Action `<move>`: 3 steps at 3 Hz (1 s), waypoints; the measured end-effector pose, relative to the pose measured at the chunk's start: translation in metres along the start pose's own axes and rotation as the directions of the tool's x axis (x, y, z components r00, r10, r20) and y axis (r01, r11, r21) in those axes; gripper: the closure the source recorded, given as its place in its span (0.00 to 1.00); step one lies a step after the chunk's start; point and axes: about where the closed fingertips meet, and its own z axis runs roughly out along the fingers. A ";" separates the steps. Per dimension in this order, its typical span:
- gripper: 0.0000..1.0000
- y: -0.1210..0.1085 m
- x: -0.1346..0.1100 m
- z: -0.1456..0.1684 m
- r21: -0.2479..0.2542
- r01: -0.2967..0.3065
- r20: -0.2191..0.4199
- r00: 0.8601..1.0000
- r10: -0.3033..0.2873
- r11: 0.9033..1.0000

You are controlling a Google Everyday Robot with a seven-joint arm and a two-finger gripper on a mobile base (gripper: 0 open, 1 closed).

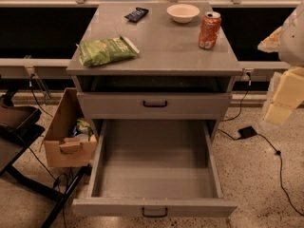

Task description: Place green jalapeno chip bag into middle drawer

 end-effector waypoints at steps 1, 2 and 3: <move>0.00 0.000 0.000 0.000 0.000 0.000 0.000 1.000 0.000 1.000; 0.00 -0.007 -0.009 0.008 0.000 0.009 0.058 0.998 -0.009 1.000; 0.00 -0.037 -0.059 0.045 -0.015 0.030 0.287 0.958 -0.024 0.999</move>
Offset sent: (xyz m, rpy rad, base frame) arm 0.0328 0.0229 -0.0163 0.1551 -0.0297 0.0702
